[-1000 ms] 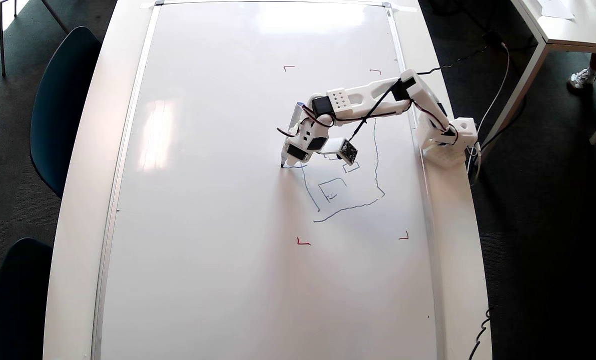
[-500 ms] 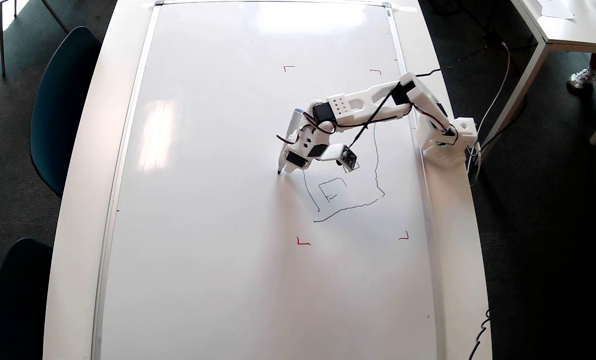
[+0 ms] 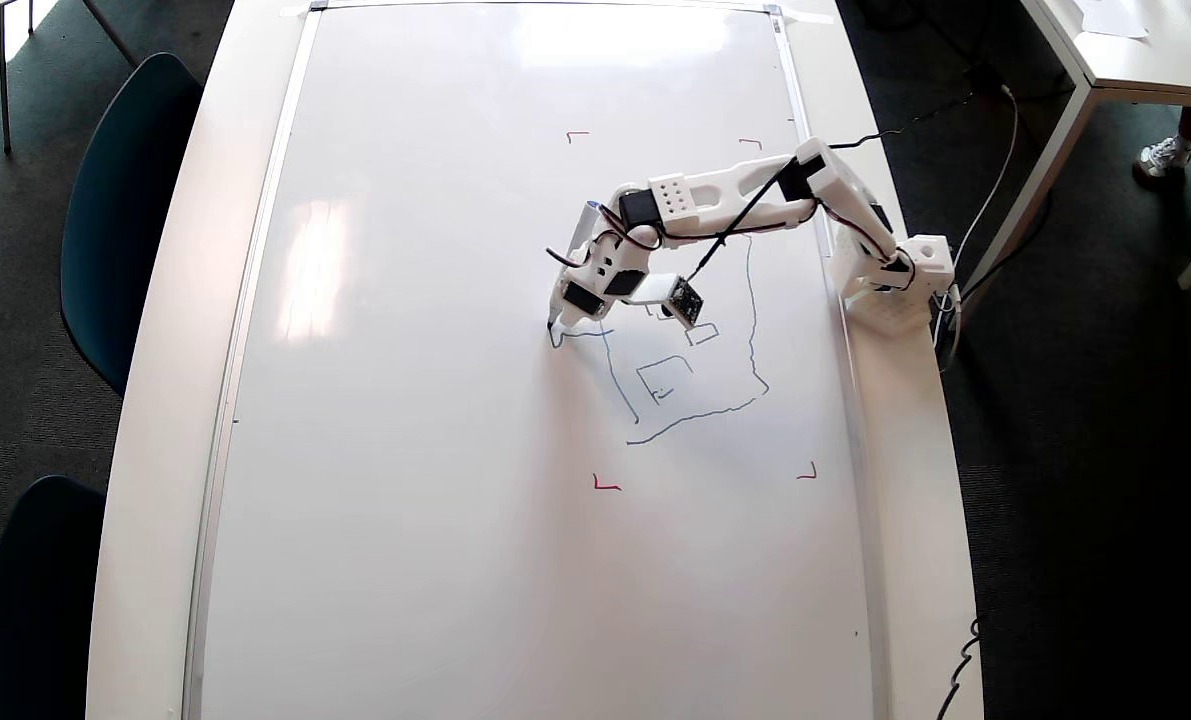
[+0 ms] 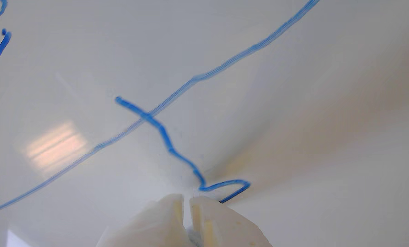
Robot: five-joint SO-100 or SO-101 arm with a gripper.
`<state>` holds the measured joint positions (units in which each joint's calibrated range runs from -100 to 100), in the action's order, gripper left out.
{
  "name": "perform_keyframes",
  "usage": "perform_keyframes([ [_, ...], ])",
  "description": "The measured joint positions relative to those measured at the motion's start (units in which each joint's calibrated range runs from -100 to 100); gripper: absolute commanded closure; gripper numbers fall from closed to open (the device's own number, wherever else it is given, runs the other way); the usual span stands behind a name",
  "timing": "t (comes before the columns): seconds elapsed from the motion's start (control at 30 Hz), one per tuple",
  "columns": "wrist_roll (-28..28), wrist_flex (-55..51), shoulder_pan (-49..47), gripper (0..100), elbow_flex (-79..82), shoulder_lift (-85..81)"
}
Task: Draw on a whiteboard a robot head using a pen attached to the gripper
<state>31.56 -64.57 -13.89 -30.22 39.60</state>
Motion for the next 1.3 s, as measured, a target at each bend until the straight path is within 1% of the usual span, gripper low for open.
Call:
perform_keyframes([
  [0.3,0.0,-0.1,0.7,99,0.0,0.0],
  [0.5,0.0,-2.9,0.7,99,-0.1,0.0],
  [0.67,0.0,-3.2,1.0,99,2.1,-1.6],
  [1.03,-0.3,-3.6,-2.4,99,3.8,-2.9],
  [1.3,-0.3,-3.6,-2.5,99,3.6,-3.0],
])
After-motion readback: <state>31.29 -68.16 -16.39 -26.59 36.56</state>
